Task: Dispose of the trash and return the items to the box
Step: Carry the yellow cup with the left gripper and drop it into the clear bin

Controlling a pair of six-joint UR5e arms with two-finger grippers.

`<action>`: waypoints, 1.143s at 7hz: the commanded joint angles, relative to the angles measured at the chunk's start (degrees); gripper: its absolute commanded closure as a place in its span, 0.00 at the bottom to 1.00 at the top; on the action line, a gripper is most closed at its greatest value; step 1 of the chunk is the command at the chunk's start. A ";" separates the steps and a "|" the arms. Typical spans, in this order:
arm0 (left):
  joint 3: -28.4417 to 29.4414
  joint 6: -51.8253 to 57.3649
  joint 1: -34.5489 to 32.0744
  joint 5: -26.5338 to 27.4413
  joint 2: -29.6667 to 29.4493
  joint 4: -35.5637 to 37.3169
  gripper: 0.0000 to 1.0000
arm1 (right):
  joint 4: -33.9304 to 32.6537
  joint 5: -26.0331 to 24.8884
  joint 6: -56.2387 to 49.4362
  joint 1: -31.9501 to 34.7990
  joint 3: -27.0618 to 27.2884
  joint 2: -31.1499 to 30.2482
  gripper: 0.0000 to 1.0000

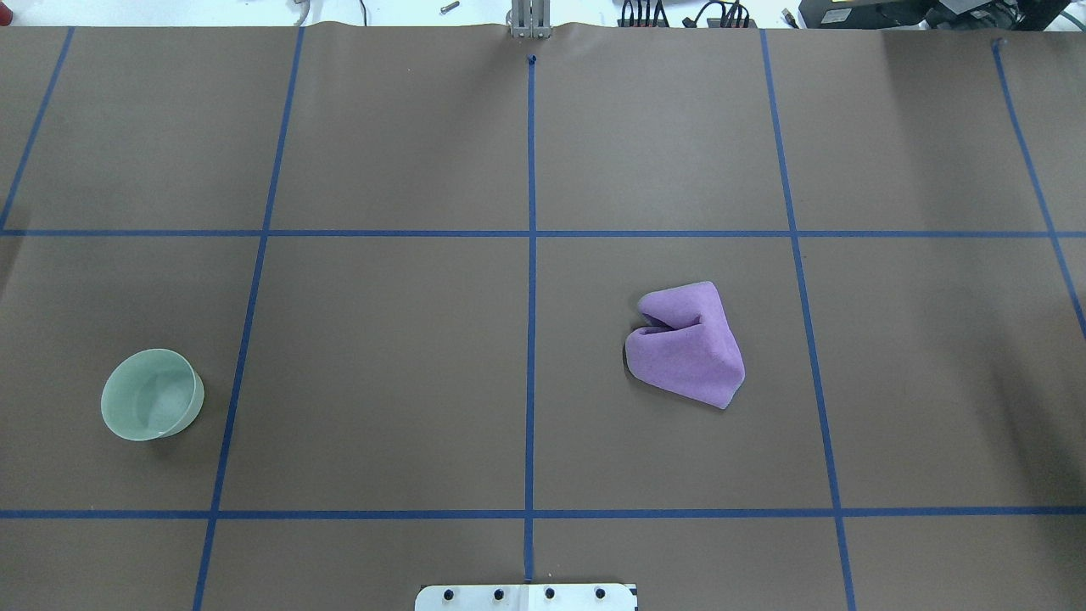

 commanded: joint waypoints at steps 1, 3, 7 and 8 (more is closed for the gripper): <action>0.29 -0.23 0.27 0.00 -0.81 -0.07 0.50 | 0.00 -0.06 0.03 -0.08 0.00 0.02 0.00; -0.58 -0.57 0.27 0.00 -1.42 -0.16 0.02 | 0.00 -0.06 0.03 -0.08 0.00 0.02 0.00; -20.03 -31.33 0.35 -8.52 -0.48 1.60 0.02 | -0.09 -0.06 0.29 -0.08 0.00 0.02 0.00; -28.62 -42.21 2.36 -9.92 3.11 1.60 0.02 | -0.09 0.03 0.47 -0.08 0.00 0.02 0.00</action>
